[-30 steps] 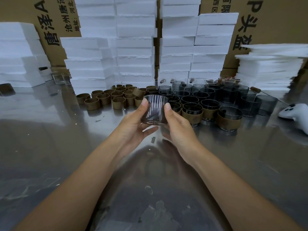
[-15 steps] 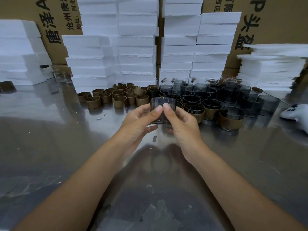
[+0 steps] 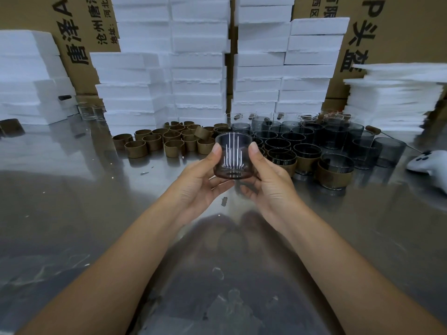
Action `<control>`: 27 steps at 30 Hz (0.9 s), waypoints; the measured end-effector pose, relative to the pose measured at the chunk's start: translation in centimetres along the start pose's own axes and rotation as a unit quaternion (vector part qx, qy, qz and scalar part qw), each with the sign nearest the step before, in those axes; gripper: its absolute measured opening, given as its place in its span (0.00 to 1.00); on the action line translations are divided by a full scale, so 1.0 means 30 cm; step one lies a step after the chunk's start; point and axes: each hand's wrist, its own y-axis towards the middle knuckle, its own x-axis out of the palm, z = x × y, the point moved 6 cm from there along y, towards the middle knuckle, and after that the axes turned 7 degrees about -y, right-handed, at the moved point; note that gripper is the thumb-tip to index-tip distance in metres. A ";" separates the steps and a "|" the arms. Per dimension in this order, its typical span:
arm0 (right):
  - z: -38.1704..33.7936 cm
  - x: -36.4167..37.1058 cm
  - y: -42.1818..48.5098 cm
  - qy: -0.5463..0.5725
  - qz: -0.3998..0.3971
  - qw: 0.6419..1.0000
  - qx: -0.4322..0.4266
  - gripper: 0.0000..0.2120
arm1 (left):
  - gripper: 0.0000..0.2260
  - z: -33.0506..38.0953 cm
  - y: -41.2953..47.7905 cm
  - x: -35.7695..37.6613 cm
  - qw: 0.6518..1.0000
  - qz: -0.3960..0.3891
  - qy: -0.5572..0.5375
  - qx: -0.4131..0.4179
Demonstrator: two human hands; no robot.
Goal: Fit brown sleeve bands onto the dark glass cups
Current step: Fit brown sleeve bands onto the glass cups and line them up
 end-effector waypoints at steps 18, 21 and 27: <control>-0.015 -0.008 -0.013 -0.066 0.072 0.993 -0.067 0.30 | 0.24 0.010 -0.003 -0.014 0.990 0.047 0.123 0.055; -0.012 -0.002 -0.011 -0.079 0.049 0.993 -0.072 0.23 | 0.24 0.008 -0.003 -0.012 0.991 0.050 0.115 0.049; -0.011 -0.009 -0.006 -0.070 0.031 0.996 -0.054 0.22 | 0.22 0.002 -0.003 -0.012 0.993 0.033 0.105 0.040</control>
